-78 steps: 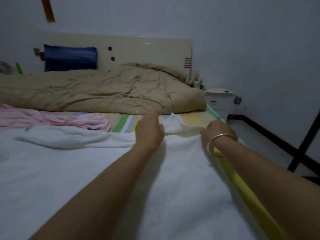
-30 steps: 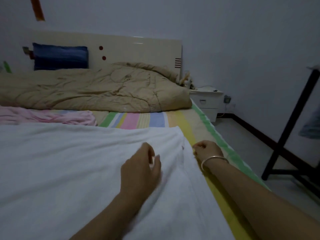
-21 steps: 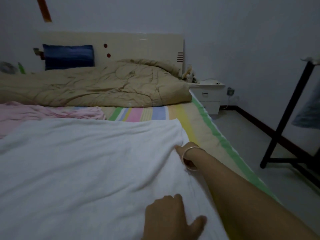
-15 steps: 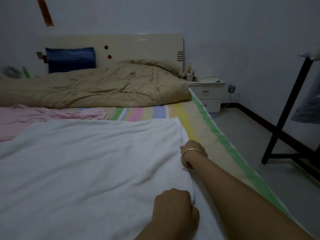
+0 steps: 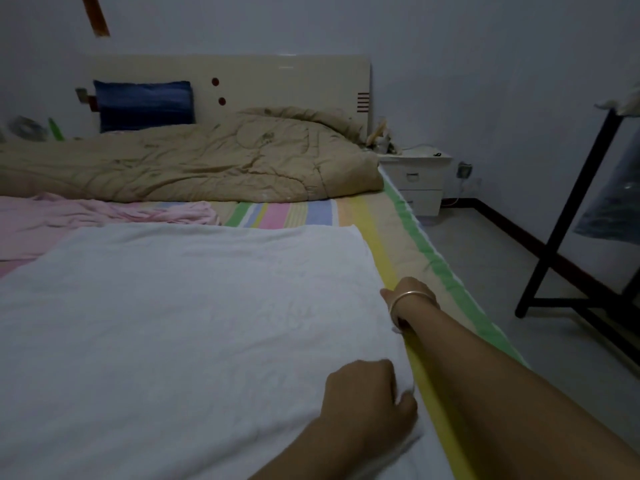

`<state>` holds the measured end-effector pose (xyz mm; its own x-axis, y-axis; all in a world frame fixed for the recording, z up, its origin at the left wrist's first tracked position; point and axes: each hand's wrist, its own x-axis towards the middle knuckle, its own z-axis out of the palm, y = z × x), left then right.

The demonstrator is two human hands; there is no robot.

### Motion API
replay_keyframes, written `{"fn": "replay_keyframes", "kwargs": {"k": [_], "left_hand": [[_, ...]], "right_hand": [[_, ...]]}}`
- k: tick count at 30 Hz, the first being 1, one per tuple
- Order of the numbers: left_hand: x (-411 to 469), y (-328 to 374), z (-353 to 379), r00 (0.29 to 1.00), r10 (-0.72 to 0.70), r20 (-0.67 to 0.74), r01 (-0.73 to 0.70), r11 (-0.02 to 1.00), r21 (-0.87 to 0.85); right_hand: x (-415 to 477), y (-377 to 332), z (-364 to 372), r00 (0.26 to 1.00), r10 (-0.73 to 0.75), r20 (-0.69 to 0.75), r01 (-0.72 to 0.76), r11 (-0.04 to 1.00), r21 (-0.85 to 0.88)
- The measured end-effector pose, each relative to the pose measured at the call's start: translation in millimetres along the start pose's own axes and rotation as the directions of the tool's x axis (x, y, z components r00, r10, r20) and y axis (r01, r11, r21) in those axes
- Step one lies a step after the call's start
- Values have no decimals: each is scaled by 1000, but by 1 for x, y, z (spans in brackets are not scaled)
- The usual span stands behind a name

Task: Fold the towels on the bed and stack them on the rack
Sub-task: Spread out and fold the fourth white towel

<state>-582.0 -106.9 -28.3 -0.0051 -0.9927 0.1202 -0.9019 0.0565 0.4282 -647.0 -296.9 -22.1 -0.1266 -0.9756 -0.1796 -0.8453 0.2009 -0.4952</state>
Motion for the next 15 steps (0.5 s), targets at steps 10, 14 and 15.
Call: {"fn": "replay_keyframes", "kwargs": {"k": [10, 14, 15], "left_hand": [[-121, 16, -34, 968, 73, -239, -73, 997, 7], [-177, 23, -39, 998, -50, -30, 50, 999, 2], [-188, 26, -42, 998, -67, -13, 67, 998, 1]], "right_hand": [[-99, 64, -13, 982, -159, -99, 167, 983, 75], [-163, 88, -34, 968, -218, -124, 232, 967, 109], [-177, 92, -37, 970, -230, -84, 237, 967, 97]]}}
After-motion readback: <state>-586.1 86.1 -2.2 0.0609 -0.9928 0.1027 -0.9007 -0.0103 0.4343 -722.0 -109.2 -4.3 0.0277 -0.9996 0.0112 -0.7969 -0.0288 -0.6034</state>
